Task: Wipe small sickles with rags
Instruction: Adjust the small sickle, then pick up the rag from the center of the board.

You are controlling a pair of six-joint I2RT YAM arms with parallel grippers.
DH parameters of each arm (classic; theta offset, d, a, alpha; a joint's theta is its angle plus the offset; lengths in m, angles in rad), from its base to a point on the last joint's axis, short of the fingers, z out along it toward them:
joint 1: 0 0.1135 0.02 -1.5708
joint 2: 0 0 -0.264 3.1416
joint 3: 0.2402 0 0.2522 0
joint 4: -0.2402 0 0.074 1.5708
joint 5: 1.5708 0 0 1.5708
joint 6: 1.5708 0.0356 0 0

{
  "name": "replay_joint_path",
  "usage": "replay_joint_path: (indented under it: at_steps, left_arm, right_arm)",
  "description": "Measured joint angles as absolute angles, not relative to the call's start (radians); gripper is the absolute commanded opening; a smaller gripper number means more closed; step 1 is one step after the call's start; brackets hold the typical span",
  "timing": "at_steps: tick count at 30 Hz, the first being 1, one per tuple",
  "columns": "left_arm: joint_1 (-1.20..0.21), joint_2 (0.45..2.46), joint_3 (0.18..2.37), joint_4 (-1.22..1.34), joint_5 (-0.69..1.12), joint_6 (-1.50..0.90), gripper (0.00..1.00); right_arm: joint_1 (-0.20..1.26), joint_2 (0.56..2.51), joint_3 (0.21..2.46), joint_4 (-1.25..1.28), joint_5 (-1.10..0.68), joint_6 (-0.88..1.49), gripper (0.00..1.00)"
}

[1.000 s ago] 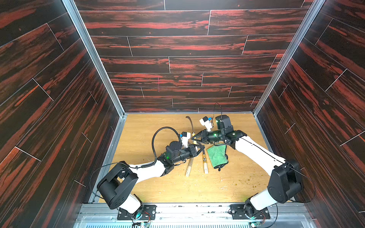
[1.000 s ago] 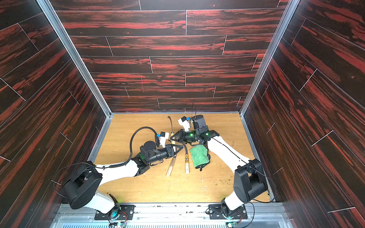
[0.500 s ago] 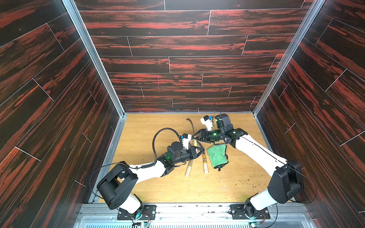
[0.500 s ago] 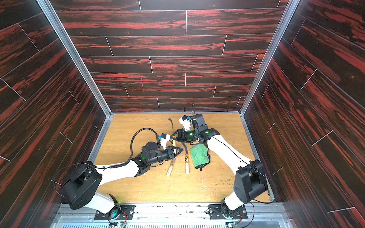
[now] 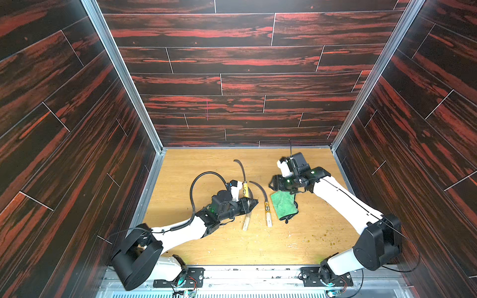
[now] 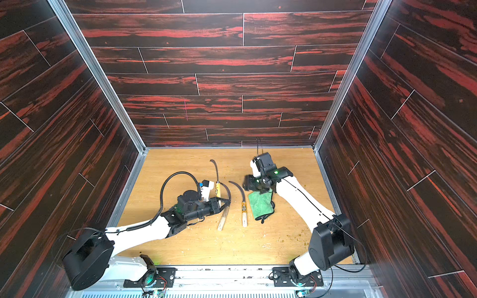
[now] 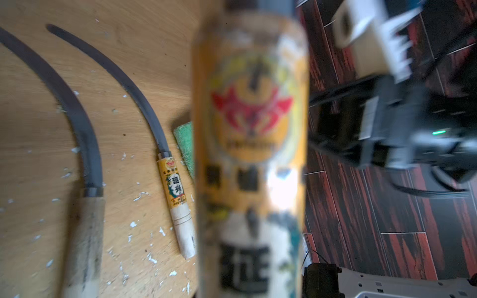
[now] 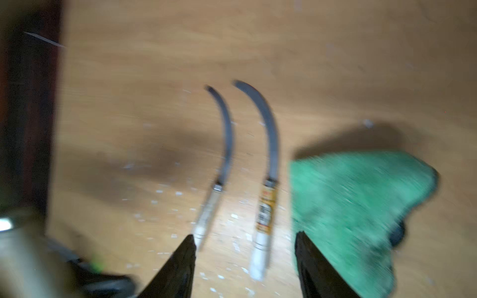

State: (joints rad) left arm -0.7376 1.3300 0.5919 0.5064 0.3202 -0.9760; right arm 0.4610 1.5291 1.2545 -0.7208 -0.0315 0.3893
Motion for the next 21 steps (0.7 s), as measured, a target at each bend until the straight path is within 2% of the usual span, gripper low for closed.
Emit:
replay_joint_path:
  at_steps: [7, 17, 19, 21]
  left_arm:
    - [-0.727, 1.297, 0.564, 0.496, 0.335, -0.965, 0.00]
    - [-0.724, 1.276, 0.505, 0.583, 0.464, -0.977, 0.00]
    - [-0.724, 1.274, 0.499, 0.616, 0.494, -0.986, 0.00]
    - [-0.724, 1.266, 0.491, 0.643, 0.522, -0.999, 0.00]
  right_arm:
    - [0.447, 1.669, 1.179, -0.762, 0.043, 0.380, 0.65]
    - [0.445, 1.779, 1.137, -0.738, 0.077, 0.381, 0.66]
    - [0.441, 1.797, 1.137, -0.731, 0.083, 0.381, 0.56]
    - [0.435, 1.802, 1.137, -0.731, 0.091, 0.381, 0.37]
